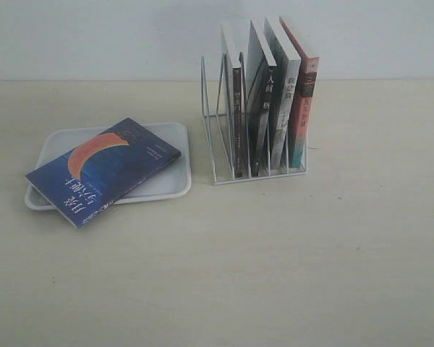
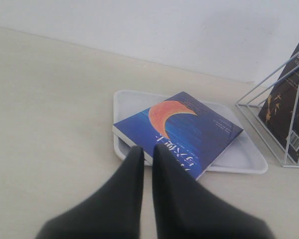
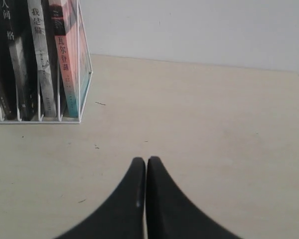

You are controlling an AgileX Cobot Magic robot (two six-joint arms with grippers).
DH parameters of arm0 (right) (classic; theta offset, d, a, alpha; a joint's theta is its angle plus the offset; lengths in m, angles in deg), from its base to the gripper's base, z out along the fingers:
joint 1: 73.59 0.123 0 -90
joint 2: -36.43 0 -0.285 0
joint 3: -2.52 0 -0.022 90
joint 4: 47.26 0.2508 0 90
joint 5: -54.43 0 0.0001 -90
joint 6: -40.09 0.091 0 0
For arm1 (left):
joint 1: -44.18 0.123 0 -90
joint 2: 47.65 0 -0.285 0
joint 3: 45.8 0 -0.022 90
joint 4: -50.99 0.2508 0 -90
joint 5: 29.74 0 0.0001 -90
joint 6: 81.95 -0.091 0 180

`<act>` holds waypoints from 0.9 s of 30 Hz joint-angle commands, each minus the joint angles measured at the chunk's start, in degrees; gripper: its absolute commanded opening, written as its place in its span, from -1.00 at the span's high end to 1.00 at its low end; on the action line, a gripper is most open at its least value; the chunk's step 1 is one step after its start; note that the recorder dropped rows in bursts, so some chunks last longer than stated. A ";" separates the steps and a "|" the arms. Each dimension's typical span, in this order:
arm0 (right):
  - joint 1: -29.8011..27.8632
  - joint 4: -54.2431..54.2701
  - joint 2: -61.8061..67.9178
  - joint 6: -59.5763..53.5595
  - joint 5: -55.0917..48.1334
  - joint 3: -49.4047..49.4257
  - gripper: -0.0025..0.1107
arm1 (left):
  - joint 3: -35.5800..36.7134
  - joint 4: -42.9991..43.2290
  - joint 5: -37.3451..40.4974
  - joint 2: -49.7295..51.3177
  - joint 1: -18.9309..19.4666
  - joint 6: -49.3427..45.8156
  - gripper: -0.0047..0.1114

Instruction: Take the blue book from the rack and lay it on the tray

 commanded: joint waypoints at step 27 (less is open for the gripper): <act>-0.35 1.24 -0.24 1.60 -0.68 0.01 0.96 | 0.22 -0.21 -0.54 -0.13 -0.26 0.20 0.81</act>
